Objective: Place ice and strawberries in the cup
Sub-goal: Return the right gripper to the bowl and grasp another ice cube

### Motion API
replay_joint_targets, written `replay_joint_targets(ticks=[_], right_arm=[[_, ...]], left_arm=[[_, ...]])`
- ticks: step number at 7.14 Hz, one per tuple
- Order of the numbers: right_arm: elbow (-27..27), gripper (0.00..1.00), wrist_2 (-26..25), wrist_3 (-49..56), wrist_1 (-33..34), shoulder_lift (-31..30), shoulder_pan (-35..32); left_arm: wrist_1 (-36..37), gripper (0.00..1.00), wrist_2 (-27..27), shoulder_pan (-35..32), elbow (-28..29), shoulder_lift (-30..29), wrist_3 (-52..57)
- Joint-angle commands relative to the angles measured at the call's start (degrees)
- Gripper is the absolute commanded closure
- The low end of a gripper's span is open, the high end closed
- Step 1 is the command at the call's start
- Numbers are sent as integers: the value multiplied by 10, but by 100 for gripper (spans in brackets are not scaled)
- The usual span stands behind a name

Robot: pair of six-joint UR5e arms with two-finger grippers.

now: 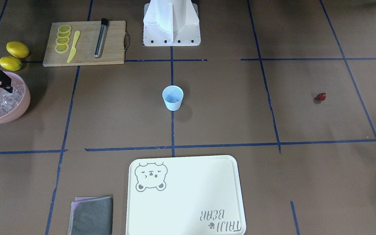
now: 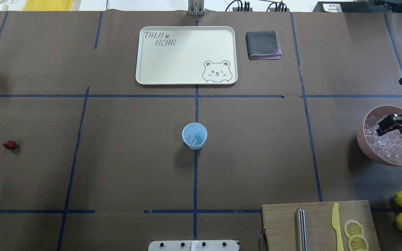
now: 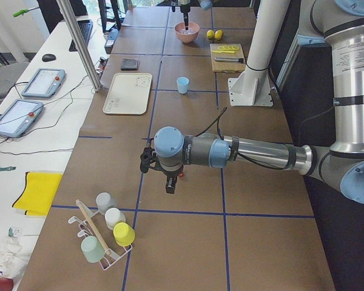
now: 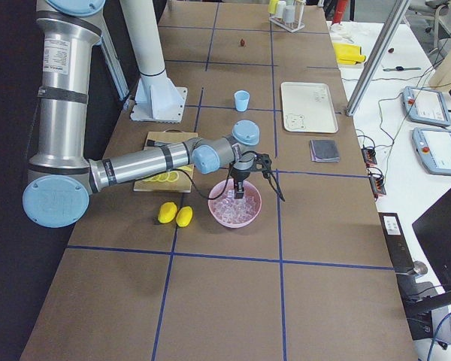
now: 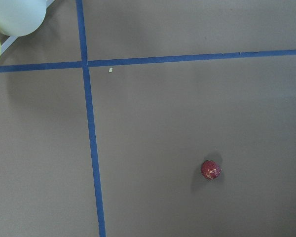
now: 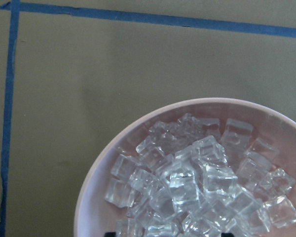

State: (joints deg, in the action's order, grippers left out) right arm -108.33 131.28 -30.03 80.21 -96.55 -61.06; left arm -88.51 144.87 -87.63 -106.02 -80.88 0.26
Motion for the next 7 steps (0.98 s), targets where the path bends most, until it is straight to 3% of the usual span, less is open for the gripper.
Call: replay_joint_targets(ticks=[1,4,7], right_arm=[[5,23,10,-1,0,0,14],[16,25,8,2,-1,1,19],[23,35,7,2,-1,1,23]], left_arm=[[0,0,0,0,0,0,0],[0,0,0,0,0,0,0],[0,0,0,0,0,-1,-1]])
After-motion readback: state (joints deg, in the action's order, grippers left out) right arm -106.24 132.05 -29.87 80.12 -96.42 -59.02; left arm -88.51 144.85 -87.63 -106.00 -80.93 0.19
